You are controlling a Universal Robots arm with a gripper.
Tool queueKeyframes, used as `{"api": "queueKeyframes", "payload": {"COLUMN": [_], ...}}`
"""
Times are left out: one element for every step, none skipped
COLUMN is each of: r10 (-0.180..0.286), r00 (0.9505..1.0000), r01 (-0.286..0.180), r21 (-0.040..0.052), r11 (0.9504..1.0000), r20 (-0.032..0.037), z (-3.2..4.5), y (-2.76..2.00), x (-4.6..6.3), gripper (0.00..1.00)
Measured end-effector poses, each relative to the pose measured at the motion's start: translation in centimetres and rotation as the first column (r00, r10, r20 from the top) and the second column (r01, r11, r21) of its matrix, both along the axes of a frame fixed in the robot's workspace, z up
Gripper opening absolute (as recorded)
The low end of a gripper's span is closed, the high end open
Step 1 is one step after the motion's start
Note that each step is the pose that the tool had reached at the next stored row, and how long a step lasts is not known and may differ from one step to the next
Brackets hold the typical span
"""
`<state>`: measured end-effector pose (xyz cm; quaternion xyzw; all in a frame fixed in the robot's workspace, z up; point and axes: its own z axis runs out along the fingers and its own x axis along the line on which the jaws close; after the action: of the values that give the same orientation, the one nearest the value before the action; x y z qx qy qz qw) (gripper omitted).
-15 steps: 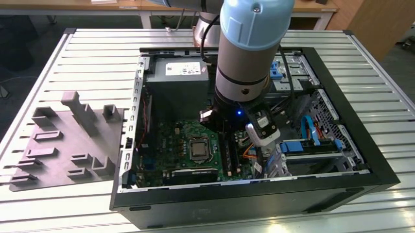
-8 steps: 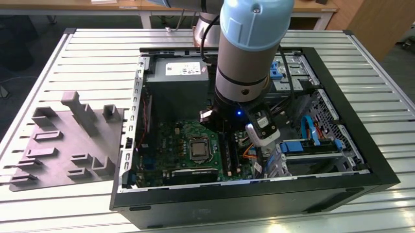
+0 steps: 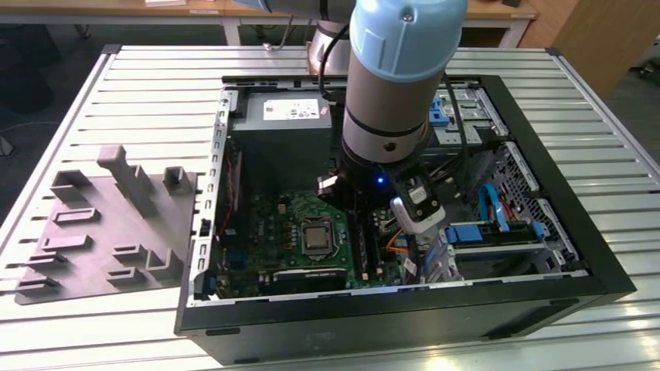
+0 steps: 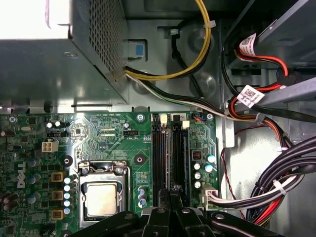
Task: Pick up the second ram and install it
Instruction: 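Insert the second ram into the second slot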
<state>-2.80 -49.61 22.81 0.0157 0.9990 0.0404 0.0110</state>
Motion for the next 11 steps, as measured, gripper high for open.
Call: {"api": "queueKeyframes", "payload": {"r10": [0.0, 0.0, 0.0, 0.0, 0.0, 0.0, 0.0, 0.0, 0.0, 0.0, 0.0], "r00": [1.0, 1.0, 1.0, 1.0, 1.0, 1.0, 1.0, 1.0, 1.0, 1.0, 1.0], "r01": [0.0, 0.0, 0.0, 0.0, 0.0, 0.0, 0.0, 0.0, 0.0, 0.0, 0.0], "r21": [0.0001, 0.0002, 0.0004, 0.0003, 0.0002, 0.0001, 0.0002, 0.0001, 0.0002, 0.0002, 0.0002], "r11": [1.0, 1.0, 1.0, 1.0, 1.0, 1.0, 1.0, 1.0, 1.0, 1.0, 1.0], "r20": [0.0, 0.0, 0.0001, 0.0001, 0.0001, 0.0, 0.0, 0.0, 0.0001, 0.0001, 0.0002], "z": [-0.01, -0.03, -0.06, -0.05, -0.05, -0.07, -0.08, -0.09, -0.09, -0.09, -0.09], "y": [0.0, 0.0, 0.0, 0.0, 0.0, 0.0, 0.0, 0.0, 0.0, 0.0, 0.0], "x": [0.0, 0.0, 0.0, 0.0, 0.0, 0.0, 0.0, 0.0, -0.02, -0.02, -0.03], "gripper": [0.11, 0.11, 0.11, 0.11, 0.11, 0.11, 0.11, 0.11, 0.11, 0.11, 0.11]}}
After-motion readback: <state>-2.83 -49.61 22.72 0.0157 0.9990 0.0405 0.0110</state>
